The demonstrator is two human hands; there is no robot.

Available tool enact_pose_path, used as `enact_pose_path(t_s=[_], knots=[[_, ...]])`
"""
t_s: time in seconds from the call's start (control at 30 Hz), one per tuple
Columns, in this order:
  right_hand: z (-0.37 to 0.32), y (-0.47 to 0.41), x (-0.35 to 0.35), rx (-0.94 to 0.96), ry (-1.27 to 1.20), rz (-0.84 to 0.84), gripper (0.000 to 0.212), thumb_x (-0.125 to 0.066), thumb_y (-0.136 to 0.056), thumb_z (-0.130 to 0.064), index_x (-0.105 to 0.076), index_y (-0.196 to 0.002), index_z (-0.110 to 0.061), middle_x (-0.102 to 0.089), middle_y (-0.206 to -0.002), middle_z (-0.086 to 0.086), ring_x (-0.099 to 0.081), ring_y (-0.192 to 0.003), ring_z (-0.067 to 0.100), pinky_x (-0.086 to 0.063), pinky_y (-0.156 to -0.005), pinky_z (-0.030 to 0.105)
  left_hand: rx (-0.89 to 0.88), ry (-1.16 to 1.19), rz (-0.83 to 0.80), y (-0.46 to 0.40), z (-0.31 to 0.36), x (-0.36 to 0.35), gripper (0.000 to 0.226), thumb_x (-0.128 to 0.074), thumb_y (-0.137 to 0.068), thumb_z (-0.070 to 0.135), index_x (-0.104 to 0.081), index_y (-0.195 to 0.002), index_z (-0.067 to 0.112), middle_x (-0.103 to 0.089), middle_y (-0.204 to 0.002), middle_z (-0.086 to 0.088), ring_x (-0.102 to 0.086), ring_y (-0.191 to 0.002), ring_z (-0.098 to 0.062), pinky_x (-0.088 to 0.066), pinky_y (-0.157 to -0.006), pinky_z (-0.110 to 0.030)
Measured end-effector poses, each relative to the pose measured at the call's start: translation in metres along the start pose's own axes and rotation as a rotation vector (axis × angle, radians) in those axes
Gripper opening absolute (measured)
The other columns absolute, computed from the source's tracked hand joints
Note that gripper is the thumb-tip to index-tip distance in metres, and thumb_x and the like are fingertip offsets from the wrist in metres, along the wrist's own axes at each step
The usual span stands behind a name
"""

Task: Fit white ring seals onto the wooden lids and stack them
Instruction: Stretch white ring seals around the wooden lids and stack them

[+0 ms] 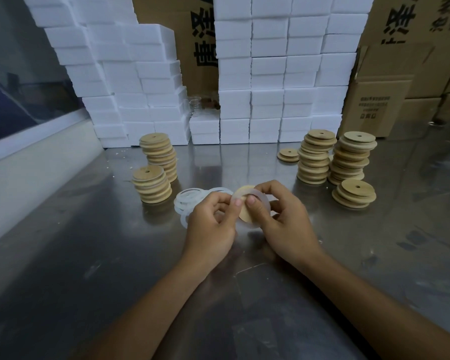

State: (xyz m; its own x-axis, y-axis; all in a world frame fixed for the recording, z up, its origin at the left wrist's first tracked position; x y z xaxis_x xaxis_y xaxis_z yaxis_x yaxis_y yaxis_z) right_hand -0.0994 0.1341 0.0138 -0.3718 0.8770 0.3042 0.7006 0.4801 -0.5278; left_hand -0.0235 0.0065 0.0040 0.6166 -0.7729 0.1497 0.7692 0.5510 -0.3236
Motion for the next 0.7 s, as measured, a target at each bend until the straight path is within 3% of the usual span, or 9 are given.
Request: enact_pose_path(t_s=[0.1, 0.27, 0.4, 0.57, 0.7], knots=[[0.0000, -0.0005, 0.0026, -0.020, -0.037, 0.035, 0.007, -0.065, -0.093, -0.027, -0.062, -0.095, -0.021, -0.069, -0.089, -0.007, -0.069, -0.081, 0.012, -0.058, -0.067, 0.033, -0.082, -0.083, 0.044, -0.0011, 0.0014, 0.0009, 0.005, -0.064, -0.094, 0.025, -0.065, -0.089, 0.027, -0.068, -0.072, 0.009, -0.060, -0.057, -0.006, -0.043, -0.051, -0.021], [0.0001, -0.0006, 0.0043, -0.045, -0.052, 0.034, 0.008, -0.068, -0.091, -0.027, -0.060, -0.094, -0.026, -0.074, -0.090, -0.004, -0.071, -0.081, 0.010, -0.058, -0.064, 0.026, -0.160, -0.150, 0.093, -0.0006, 0.0021, 0.0054, 0.014, -0.068, -0.091, 0.023, -0.067, -0.103, 0.029, -0.067, -0.086, 0.015, -0.066, -0.073, -0.010, -0.048, -0.048, -0.024], [-0.0010, 0.0001, 0.0031, -0.047, -0.083, 0.033, 0.008, -0.071, -0.089, -0.022, -0.063, -0.088, -0.025, -0.075, -0.082, 0.000, -0.071, -0.072, 0.012, -0.058, -0.058, 0.027, -0.232, -0.142, 0.121, -0.0013, 0.0058, 0.0073, 0.014, -0.072, -0.087, 0.017, -0.070, -0.089, 0.031, -0.069, -0.084, 0.018, -0.065, -0.077, -0.008, -0.052, -0.055, -0.026], [0.0015, -0.0004, 0.0022, -0.101, -0.179, 0.039, 0.004, -0.073, -0.086, -0.015, -0.070, -0.087, -0.012, -0.074, -0.076, 0.001, -0.072, -0.069, 0.015, -0.056, -0.055, 0.024, -0.171, -0.069, 0.136, -0.0045, 0.0001, 0.0091, 0.017, -0.074, -0.085, 0.012, -0.070, -0.079, 0.027, -0.070, -0.083, 0.014, -0.067, -0.079, -0.011, -0.058, -0.059, -0.049], [0.0020, -0.0005, 0.0032, -0.096, -0.139, 0.049, 0.004, -0.072, -0.087, -0.011, -0.072, -0.086, -0.008, -0.074, -0.078, 0.000, -0.072, -0.071, 0.014, -0.057, -0.055, 0.026, -0.188, -0.073, 0.145, -0.0028, 0.0021, 0.0078, 0.014, -0.074, -0.085, 0.016, -0.069, -0.076, 0.025, -0.070, -0.078, 0.012, -0.068, -0.077, -0.010, -0.060, -0.059, -0.046]])
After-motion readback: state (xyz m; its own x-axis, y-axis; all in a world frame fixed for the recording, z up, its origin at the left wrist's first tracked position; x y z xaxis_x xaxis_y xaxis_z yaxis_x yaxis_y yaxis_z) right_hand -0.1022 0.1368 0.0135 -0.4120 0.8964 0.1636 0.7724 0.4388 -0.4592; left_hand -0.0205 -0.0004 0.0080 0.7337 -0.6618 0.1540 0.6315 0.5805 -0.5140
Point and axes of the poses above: each hand's wrist, its own y-axis away from the middle knuckle, its own x-axis out of the back of the hand, z = x × y, the point moved 3 cm from there along -y, towards the middle knuckle
